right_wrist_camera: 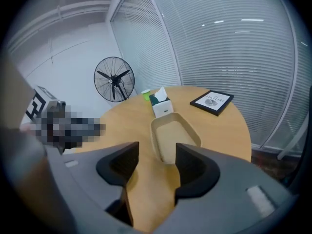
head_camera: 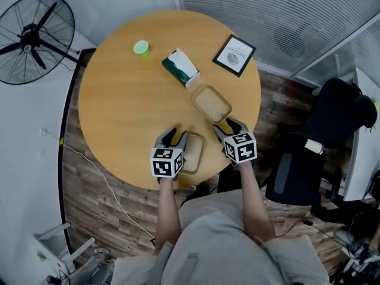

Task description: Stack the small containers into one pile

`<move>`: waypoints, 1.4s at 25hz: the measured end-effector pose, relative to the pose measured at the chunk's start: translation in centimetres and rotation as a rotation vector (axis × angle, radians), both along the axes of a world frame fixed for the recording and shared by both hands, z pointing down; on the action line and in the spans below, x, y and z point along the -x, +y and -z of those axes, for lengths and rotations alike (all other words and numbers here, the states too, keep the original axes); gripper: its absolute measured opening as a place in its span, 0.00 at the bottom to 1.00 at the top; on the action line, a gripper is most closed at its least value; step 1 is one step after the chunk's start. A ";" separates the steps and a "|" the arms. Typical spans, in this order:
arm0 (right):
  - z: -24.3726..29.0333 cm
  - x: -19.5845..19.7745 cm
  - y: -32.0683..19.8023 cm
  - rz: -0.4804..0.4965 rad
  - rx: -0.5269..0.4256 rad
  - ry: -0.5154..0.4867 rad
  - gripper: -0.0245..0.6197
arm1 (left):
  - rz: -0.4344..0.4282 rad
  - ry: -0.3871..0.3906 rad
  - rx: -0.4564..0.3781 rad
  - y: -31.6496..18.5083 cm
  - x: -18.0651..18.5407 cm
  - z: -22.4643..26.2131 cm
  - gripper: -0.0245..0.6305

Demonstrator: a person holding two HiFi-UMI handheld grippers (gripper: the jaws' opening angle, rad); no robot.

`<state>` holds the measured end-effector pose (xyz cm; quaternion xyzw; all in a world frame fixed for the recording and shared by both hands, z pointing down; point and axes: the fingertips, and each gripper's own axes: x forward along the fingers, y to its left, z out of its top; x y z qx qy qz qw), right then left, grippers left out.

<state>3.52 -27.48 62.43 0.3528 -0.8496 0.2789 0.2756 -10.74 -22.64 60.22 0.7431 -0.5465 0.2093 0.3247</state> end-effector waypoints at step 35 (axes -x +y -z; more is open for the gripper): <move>-8.2 -0.1 -11.2 0.197 0.095 0.184 0.06 | 0.289 -0.030 0.060 0.8 -0.9 -0.7 0.04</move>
